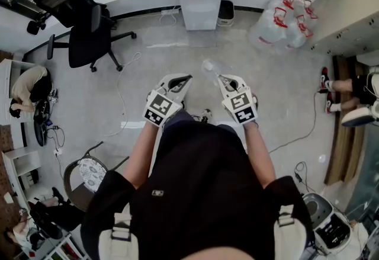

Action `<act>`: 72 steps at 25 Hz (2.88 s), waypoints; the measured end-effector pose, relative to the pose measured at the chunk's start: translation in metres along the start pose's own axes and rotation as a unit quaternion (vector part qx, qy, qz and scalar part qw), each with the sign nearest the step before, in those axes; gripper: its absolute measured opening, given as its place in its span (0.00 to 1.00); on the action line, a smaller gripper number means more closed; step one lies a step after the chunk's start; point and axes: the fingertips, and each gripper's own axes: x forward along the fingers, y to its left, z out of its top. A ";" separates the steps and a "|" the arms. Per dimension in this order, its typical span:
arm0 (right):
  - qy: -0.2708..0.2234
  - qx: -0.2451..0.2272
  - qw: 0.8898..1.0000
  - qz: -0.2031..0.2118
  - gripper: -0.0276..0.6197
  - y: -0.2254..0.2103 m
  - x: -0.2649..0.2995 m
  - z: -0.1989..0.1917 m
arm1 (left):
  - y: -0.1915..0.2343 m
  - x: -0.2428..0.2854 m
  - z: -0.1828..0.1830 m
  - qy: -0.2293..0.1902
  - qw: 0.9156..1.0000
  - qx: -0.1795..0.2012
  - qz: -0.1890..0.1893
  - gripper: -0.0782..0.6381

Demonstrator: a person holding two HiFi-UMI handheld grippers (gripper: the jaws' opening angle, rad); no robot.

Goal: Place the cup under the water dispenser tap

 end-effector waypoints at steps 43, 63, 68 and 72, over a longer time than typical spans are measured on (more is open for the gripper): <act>0.043 0.053 0.995 -0.075 0.04 -0.047 0.098 0.069 | 0.160 0.039 0.016 0.002 0.996 0.003 -0.091 0.11; 0.042 0.066 0.990 -0.114 0.04 -0.058 0.145 0.103 | 0.230 0.047 0.021 -0.013 0.992 0.024 -0.123 0.11; 0.044 0.064 0.991 -0.110 0.04 -0.052 0.157 0.110 | 0.244 0.043 0.015 -0.012 0.992 0.020 -0.121 0.11; 0.046 0.064 0.991 -0.110 0.04 -0.050 0.163 0.111 | 0.253 0.039 0.012 -0.013 0.993 0.016 -0.116 0.11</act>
